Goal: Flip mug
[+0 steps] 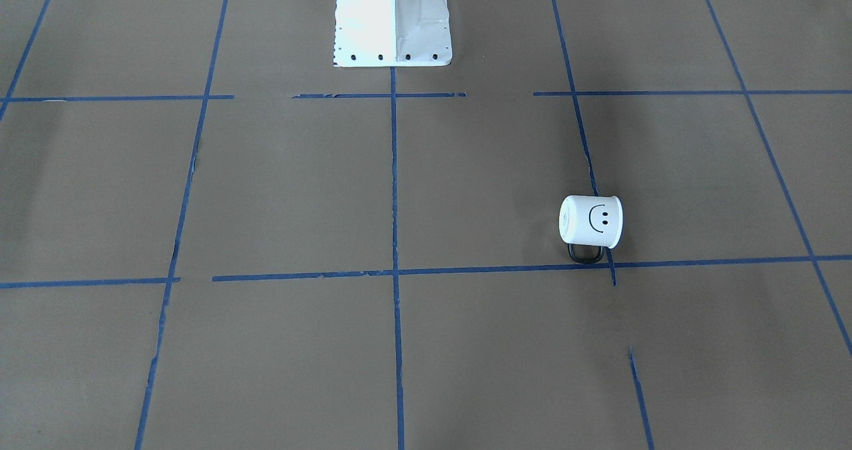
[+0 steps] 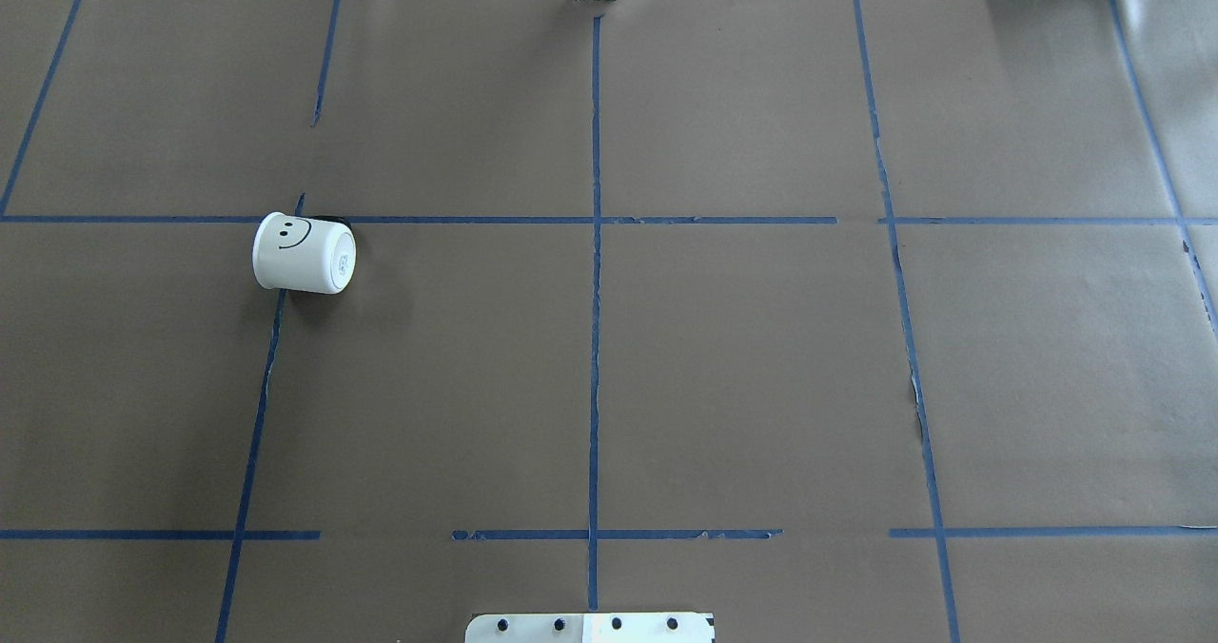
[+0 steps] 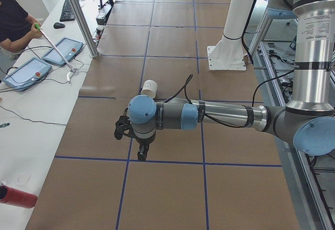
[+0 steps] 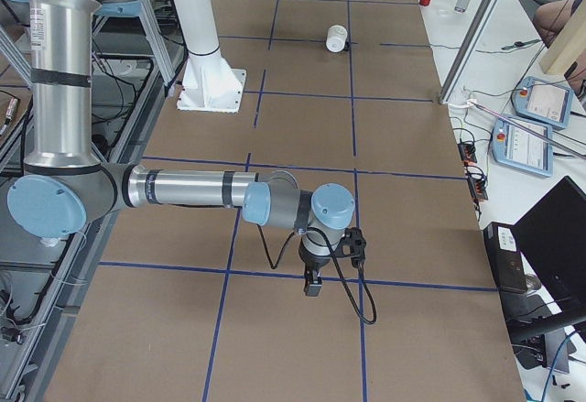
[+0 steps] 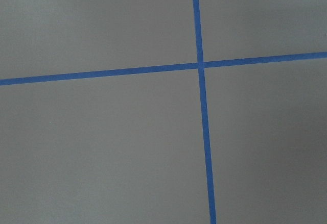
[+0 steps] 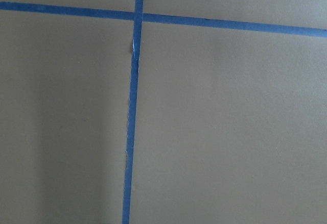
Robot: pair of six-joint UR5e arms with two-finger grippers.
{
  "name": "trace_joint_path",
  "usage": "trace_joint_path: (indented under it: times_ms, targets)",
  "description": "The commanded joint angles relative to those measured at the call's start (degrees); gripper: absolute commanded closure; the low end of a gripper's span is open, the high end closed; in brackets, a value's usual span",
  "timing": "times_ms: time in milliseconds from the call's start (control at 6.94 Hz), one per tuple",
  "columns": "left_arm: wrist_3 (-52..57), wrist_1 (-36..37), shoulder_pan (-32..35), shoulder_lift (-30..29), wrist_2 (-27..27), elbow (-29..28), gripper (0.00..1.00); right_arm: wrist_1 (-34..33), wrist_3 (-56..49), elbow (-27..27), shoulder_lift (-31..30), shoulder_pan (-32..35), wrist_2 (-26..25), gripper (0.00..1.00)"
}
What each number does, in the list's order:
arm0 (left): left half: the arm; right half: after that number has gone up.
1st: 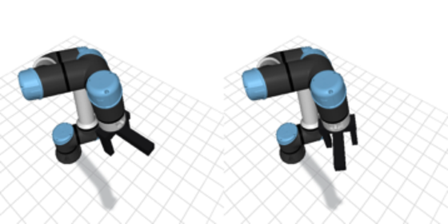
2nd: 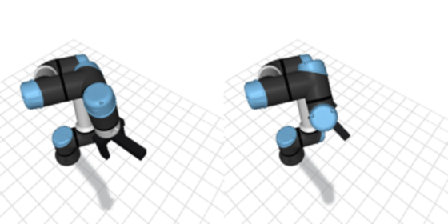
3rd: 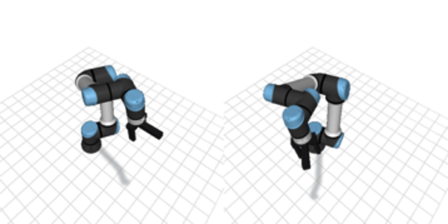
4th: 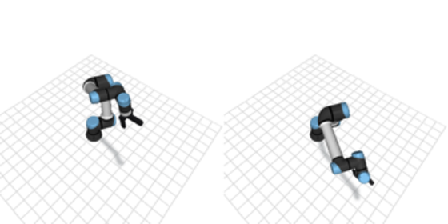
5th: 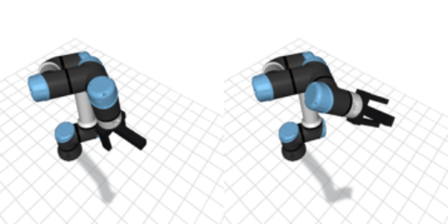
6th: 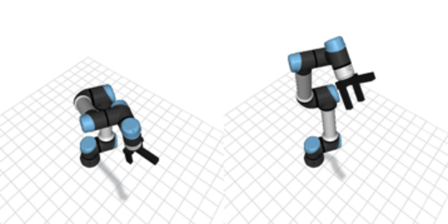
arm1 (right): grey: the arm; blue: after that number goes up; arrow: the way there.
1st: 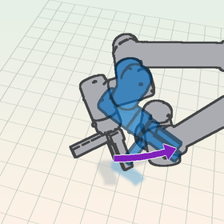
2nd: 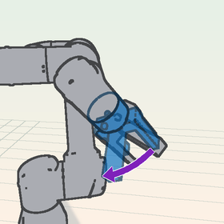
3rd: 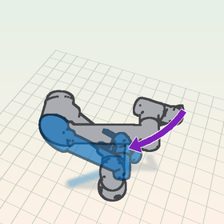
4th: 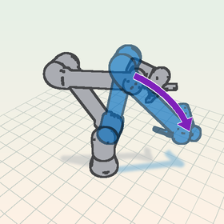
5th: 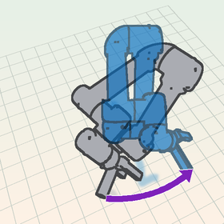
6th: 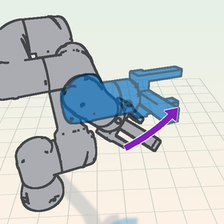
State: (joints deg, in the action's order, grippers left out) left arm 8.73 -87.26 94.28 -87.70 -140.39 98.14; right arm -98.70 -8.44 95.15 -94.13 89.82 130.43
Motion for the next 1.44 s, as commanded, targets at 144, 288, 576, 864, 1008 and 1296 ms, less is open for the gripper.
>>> trace_joint_path:
  times_ms: [144, 288, 576, 864, 1008, 1296]
  targets:
    - [-19.71, -11.55, -7.14, 0.34, -1.56, 0.3, 0.0, 0.0, 0.0, 0.04, 0.0, 0.0, 0.0, 0.0]
    - [-29.55, -17.27, -9.53, 0.43, -1.47, 0.21, 0.0, 0.0, 0.0, 0.04, 0.0, 0.0, 0.0, 0.0]
    - [-43.74, -28.44, -14.02, 0.78, -1.73, -1.1, 0.0, 0.0, 0.0, 0.04, 0.0, 0.0, 0.0, 0.0]
    - [-60.59, -45.7, -19.89, 0.78, -0.69, -5.47, 0.0, 0.0, 0.0, 0.04, 0.0, 0.0, 0.0, 0.0]
    - [-70.25, -59.81, -21.4, 0.78, 0.45, -10.63, 0.0, 0.0, 0.0, 0.04, 0.0, 0.0, 0.0, 0.0]
    - [-82.0, -79.66, -25.44, 0.08, 4.4, -16.82, 0.0, 0.0, 0.0, 0.04, 0.0, 0.0, 0.0, 0.0]
